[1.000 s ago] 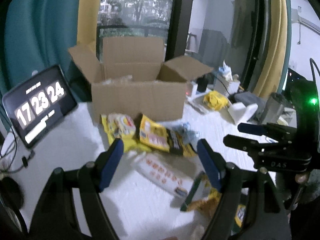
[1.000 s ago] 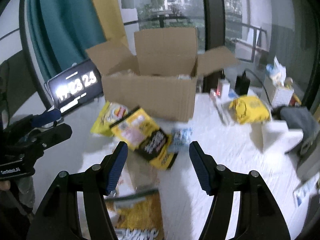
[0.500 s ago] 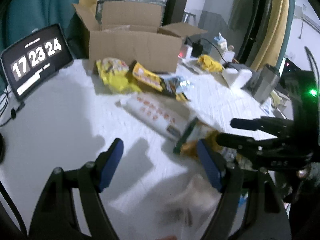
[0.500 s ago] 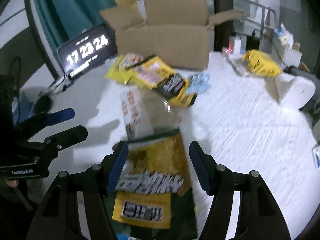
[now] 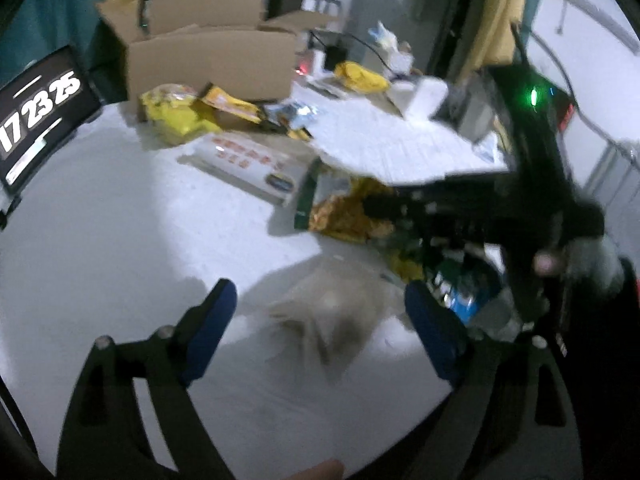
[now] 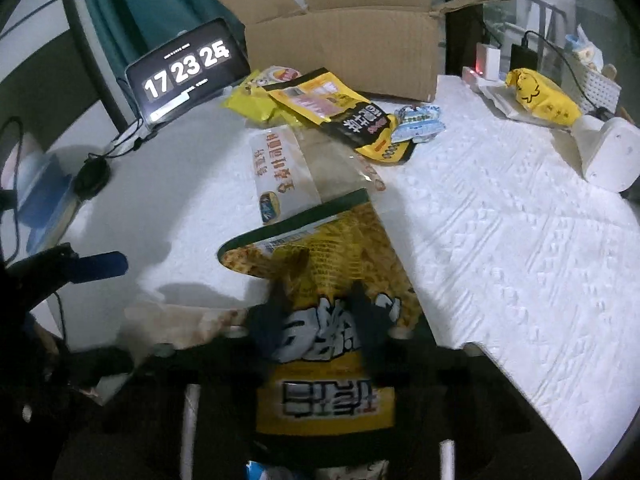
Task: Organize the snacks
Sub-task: 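Grasp the yellow-green chip bag with the right tool while the left tool grasps the clear plastic bag, then carry the chip bag and clear bag into the box and open both tools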
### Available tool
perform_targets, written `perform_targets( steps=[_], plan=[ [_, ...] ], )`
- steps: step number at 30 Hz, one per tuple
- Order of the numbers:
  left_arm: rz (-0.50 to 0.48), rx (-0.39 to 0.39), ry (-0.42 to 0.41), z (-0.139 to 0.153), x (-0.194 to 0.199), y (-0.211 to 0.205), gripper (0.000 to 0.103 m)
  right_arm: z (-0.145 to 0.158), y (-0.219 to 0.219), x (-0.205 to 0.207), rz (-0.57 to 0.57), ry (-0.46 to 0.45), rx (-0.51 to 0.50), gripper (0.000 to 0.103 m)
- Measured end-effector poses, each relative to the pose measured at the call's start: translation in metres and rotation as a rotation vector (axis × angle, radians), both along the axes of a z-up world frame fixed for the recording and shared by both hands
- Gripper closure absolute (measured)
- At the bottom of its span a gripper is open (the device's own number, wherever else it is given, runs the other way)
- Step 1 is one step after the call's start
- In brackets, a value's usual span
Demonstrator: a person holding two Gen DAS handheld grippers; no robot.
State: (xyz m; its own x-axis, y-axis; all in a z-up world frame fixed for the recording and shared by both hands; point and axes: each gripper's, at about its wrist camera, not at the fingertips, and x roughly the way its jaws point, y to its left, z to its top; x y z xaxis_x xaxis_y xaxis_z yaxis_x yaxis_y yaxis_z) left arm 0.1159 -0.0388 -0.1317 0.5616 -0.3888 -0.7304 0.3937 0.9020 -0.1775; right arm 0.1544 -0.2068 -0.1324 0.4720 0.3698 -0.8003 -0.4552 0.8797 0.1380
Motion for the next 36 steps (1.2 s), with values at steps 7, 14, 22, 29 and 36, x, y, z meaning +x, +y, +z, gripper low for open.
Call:
perform_targets(
  steps=[7, 14, 22, 29, 36],
  plan=[
    [-0.037, 0.125, 0.040, -0.021, 0.013, -0.020, 0.016, 0.014, -0.029, -0.005, -0.050, -0.047, 0.023, 0.089],
    [-0.033, 0.118, 0.033, -0.026, 0.022, -0.024, 0.038, 0.032, -0.054, -0.003, -0.100, -0.097, 0.049, 0.089],
    [0.009, 0.042, 0.016, -0.007, 0.032, -0.013, 0.056, 0.047, -0.059, 0.011, -0.101, -0.133, 0.051, 0.089],
    [0.084, -0.038, -0.021, 0.023, 0.053, 0.011, 0.056, 0.065, -0.052, 0.033, -0.092, -0.172, 0.066, 0.089],
    [0.143, -0.047, -0.108, 0.053, 0.080, 0.026, 0.056, 0.081, -0.038, 0.058, -0.071, -0.198, 0.072, 0.089]
  ],
)
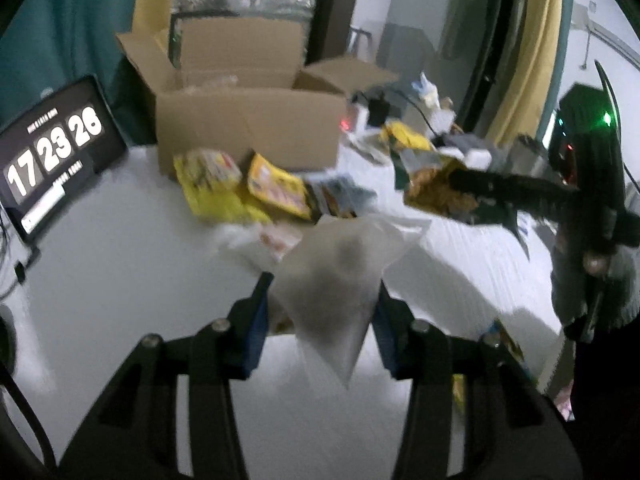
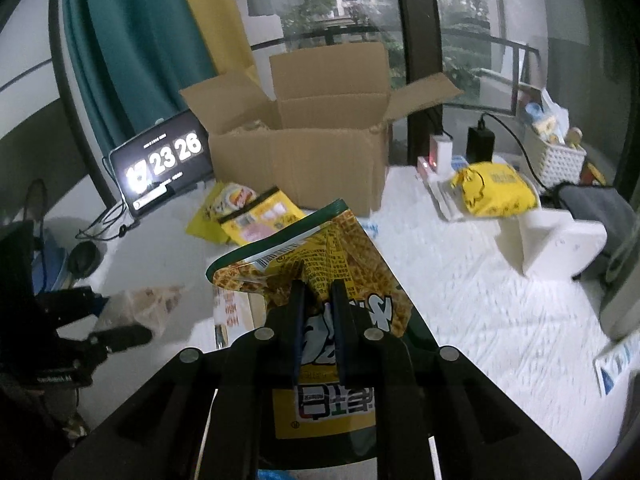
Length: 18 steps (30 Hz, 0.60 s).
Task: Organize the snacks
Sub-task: 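Carry the chip bag and clear bag into the box and open both tools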
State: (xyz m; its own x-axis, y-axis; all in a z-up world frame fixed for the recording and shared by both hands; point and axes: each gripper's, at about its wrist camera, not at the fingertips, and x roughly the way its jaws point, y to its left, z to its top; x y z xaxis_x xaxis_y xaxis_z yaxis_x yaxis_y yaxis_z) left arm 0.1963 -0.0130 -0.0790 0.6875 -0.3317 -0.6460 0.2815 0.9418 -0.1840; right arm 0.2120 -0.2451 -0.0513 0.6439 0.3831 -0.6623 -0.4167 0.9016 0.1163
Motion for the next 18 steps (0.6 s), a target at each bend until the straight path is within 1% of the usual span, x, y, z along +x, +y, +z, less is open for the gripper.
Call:
perform_targets(
  steps=[2, 8, 11, 14, 18],
  plan=[
    [0.013, 0.006, -0.024, 0.007, 0.009, 0.004, 0.056, 0.005, 0.005, 0.010, 0.004, -0.008, -0.001, 0.089],
    [0.046, 0.057, -0.093, 0.028, 0.042, 0.023, 0.056, 0.016, 0.016, 0.036, 0.018, -0.037, -0.003, 0.089],
    [0.073, 0.073, -0.135, 0.043, 0.061, 0.035, 0.056, 0.023, 0.023, 0.052, 0.029, -0.056, -0.009, 0.089],
    [0.110, 0.083, -0.175, 0.054, 0.078, 0.046, 0.056, 0.032, 0.031, 0.067, 0.044, -0.082, -0.013, 0.089],
    [0.126, 0.119, -0.214, 0.067, 0.104, 0.056, 0.056, 0.045, 0.041, 0.088, 0.059, -0.122, -0.016, 0.089]
  ],
)
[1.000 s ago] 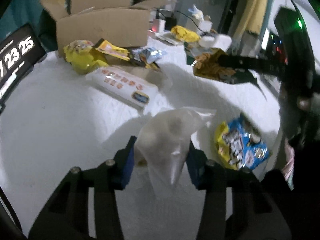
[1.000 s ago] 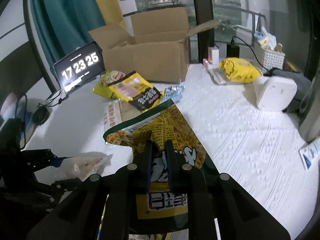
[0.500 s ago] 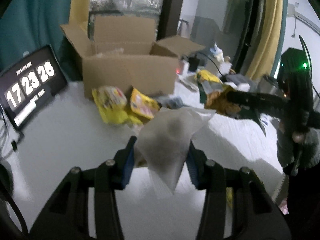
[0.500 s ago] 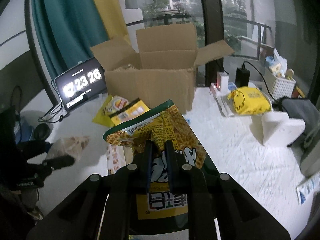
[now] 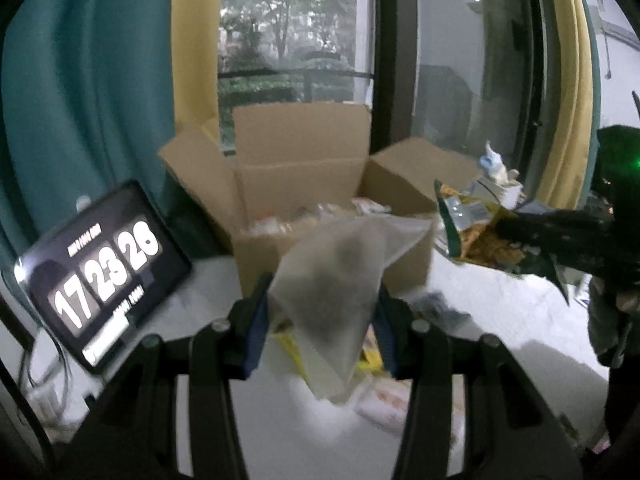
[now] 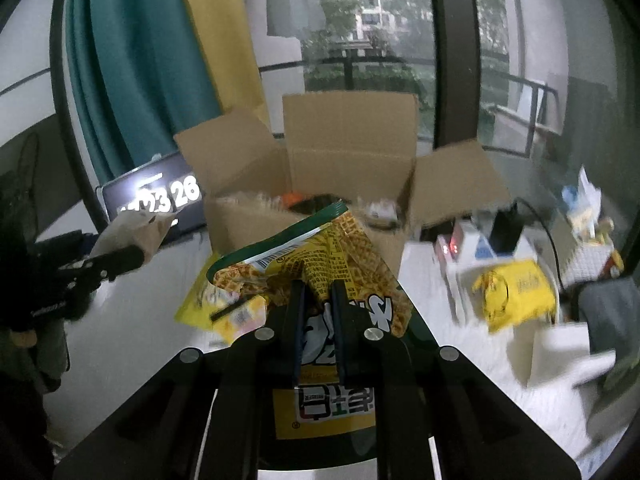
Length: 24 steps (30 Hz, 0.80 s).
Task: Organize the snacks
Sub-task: 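Carry the chip bag and clear bag into the box and open both tools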
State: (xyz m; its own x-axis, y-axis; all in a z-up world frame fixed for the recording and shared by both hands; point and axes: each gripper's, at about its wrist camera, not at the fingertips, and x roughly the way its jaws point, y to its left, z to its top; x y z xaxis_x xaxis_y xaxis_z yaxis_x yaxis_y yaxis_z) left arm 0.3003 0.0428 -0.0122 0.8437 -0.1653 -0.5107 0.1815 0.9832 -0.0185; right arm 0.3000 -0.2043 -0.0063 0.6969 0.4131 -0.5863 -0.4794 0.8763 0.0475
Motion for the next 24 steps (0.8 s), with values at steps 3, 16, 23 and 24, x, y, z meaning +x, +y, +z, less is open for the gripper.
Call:
perform_targets(
  steps=[3, 16, 23, 24],
  plan=[
    [0.004, 0.019, -0.030, 0.009, 0.018, 0.002, 0.056, 0.009, 0.007, 0.016, 0.011, -0.027, -0.002, 0.089],
    [0.040, -0.061, -0.067, 0.025, 0.094, 0.009, 0.056, 0.029, 0.042, 0.071, 0.035, -0.109, -0.002, 0.089],
    [0.094, -0.089, -0.070, 0.022, 0.134, 0.009, 0.056, 0.028, 0.056, 0.098, 0.040, -0.118, 0.002, 0.089],
    [0.099, -0.088, -0.066, 0.020, 0.141, 0.009, 0.056, 0.028, 0.059, 0.101, 0.040, -0.120, 0.003, 0.089]
  ],
)
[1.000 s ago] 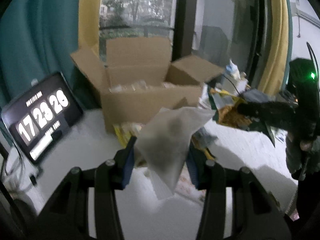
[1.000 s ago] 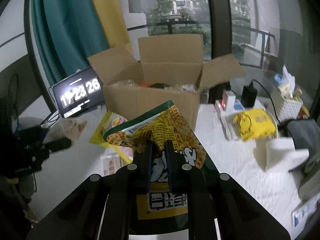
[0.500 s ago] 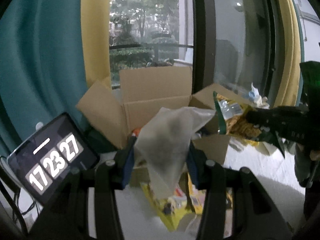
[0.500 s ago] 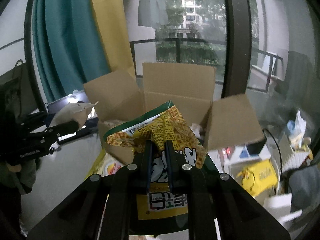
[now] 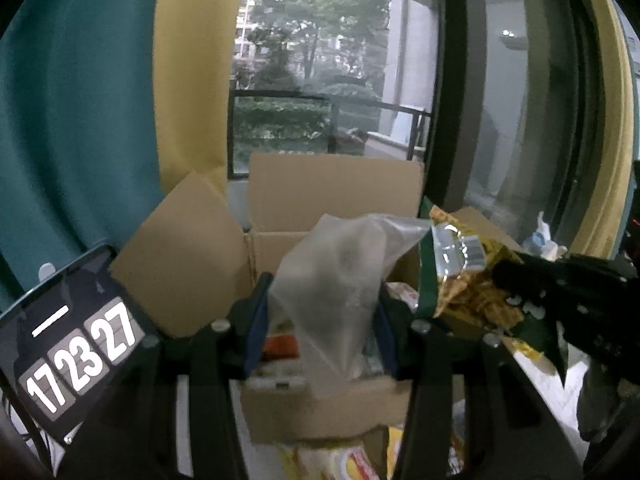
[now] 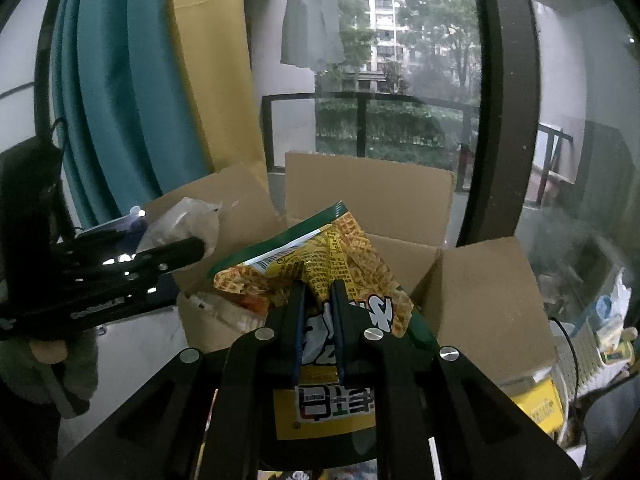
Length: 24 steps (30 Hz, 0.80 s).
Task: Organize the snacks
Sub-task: 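Carry the chip bag and clear bag into the box and open both tools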
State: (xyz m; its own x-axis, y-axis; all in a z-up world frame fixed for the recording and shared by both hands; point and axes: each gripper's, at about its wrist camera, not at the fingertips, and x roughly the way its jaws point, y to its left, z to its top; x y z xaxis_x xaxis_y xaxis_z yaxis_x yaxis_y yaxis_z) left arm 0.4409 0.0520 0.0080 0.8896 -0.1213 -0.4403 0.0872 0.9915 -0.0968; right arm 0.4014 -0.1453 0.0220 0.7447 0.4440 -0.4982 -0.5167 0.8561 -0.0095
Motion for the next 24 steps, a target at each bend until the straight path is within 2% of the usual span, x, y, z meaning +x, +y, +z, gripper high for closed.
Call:
perform_targets(
  steps=[10, 20, 24],
  plan=[
    [0.041, 0.014, 0.054, -0.015, 0.053, 0.002, 0.055, -0.009, 0.017, 0.042, -0.011, 0.007, -0.009, 0.089],
    [0.077, 0.043, 0.101, -0.025, 0.079, 0.006, 0.053, -0.017, 0.029, 0.065, -0.029, 0.031, -0.022, 0.089],
    [0.086, 0.049, 0.150, -0.035, 0.091, 0.010, 0.052, -0.022, 0.034, 0.075, -0.048, 0.041, -0.031, 0.089]
  ],
)
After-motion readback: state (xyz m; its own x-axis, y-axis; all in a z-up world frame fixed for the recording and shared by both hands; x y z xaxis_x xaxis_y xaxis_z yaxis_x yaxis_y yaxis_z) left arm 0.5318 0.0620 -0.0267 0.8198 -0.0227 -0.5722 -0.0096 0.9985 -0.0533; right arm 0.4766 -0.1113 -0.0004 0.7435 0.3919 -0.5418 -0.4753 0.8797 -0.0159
